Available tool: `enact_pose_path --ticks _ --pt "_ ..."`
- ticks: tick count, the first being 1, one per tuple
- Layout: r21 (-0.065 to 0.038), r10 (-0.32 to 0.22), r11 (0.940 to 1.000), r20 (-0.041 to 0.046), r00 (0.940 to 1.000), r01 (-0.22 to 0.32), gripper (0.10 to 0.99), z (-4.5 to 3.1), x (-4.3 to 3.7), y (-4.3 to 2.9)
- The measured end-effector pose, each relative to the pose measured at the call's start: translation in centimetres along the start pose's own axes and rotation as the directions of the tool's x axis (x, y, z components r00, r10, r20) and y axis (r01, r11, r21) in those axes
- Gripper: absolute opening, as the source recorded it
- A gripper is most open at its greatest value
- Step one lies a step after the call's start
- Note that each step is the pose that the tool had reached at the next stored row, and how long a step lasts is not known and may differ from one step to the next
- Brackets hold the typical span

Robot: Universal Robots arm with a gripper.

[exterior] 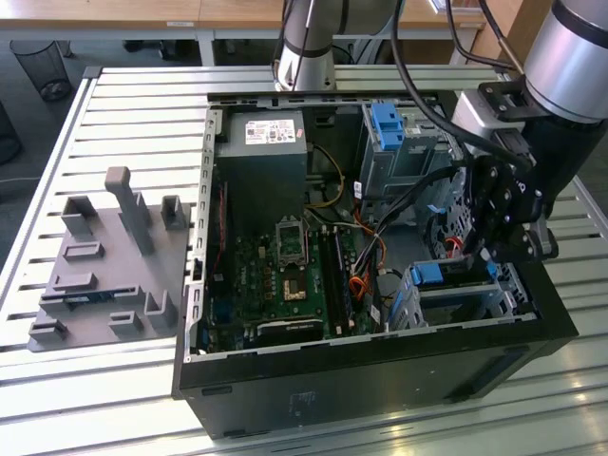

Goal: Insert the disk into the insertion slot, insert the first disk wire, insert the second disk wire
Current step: 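Insert the first disk wire, then insert the second disk wire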

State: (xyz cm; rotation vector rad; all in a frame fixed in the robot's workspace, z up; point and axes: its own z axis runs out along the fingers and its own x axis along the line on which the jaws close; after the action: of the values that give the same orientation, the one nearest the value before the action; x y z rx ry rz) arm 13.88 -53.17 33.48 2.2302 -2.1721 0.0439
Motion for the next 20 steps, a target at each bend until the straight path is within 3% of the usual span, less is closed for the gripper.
enact_pose_path --ticks 2,5,20 --pt "-0.001 0.000 1.0000 0.0001 1.0000 0.000 0.231 -0.48 0.02 0.00" --pt "-0.004 0.000 1.0000 0.0003 1.0000 0.000 0.106 -0.76 0.03 -0.02" --pt "-0.005 0.000 1.0000 0.0001 1.0000 0.000 0.106 -1.03 0.04 -0.02"
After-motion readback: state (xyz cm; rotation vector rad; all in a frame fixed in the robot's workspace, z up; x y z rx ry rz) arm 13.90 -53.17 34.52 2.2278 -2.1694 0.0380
